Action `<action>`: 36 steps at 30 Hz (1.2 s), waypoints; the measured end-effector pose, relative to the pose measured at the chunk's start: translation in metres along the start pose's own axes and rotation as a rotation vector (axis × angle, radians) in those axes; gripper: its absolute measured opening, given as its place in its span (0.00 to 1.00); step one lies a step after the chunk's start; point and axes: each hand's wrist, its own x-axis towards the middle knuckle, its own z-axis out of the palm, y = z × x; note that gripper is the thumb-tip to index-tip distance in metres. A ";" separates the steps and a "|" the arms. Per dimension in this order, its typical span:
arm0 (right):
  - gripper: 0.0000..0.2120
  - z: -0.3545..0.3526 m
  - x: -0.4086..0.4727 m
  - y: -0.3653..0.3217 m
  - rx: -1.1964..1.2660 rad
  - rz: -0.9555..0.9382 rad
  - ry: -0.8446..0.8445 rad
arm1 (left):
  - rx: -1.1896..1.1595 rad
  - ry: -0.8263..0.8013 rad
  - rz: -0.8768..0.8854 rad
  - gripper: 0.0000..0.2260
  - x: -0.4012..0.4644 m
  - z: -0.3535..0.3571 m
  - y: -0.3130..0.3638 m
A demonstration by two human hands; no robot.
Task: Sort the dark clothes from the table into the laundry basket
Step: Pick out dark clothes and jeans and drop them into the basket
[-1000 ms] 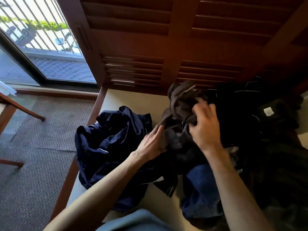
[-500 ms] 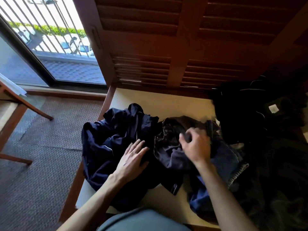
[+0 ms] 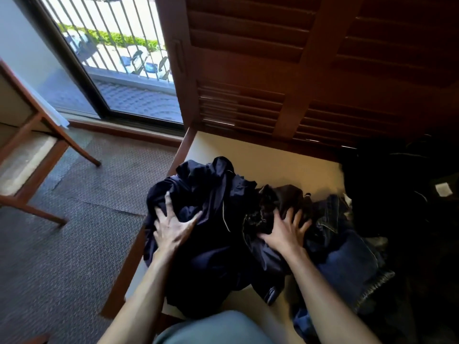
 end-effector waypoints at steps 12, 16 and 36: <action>0.52 -0.055 0.058 -0.137 0.996 -0.115 -0.212 | -0.439 -0.247 -0.163 0.48 -0.017 0.002 -0.040; 0.34 -0.038 0.049 -0.165 0.912 -0.254 -0.345 | -1.155 -0.404 -0.190 0.30 -0.009 -0.026 0.015; 0.33 0.058 -0.055 -0.114 0.013 -0.717 0.017 | -0.646 -0.514 -0.061 0.24 -0.002 -0.040 -0.021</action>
